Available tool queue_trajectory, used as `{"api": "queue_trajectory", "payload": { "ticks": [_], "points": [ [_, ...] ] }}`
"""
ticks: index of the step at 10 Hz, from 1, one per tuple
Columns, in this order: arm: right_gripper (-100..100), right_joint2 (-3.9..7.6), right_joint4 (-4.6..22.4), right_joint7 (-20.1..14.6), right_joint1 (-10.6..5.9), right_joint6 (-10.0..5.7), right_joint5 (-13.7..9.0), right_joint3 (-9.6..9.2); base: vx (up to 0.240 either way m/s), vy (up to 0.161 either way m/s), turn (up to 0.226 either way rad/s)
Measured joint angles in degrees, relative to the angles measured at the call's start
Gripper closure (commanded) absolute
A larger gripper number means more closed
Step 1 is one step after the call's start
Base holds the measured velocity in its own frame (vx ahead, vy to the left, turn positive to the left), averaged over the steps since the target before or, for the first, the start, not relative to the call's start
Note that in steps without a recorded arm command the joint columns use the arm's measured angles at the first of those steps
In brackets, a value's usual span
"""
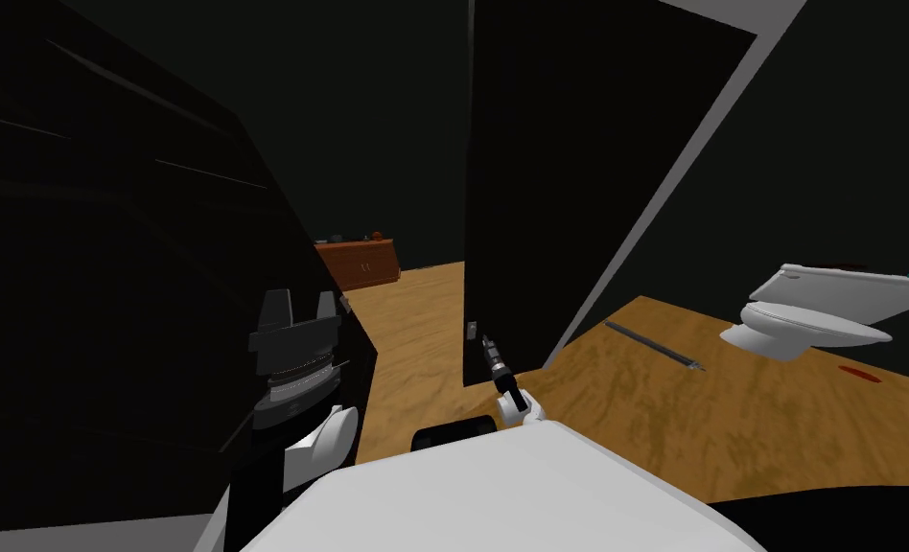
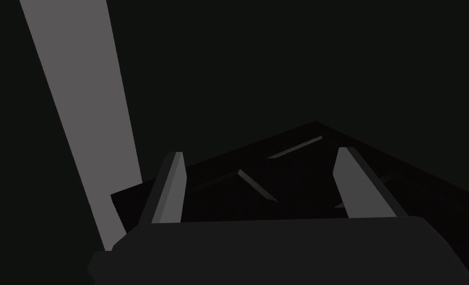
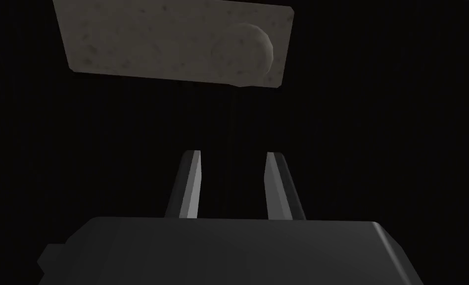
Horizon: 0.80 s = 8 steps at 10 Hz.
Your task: Push the door open
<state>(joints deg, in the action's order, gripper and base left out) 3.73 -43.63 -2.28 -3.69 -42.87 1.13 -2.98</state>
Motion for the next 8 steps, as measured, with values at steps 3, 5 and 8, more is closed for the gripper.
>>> {"api": "queue_trajectory", "payload": {
  "ticks": [3,5,8],
  "points": [
    [-100,-1.08,0.0,-0.3,0.39,-0.41,-0.3,-0.07,-0.204,0.062,-0.039],
    [-100,-0.94,0.0,-0.3,0.49,-0.49,-0.3,0.0,0.121,0.016,0.024],
    [-100,-0.53,0.6,-0.1,0.26,-1.1,-0.4,0.31,0.188,0.016,0.021]
  ]
}}
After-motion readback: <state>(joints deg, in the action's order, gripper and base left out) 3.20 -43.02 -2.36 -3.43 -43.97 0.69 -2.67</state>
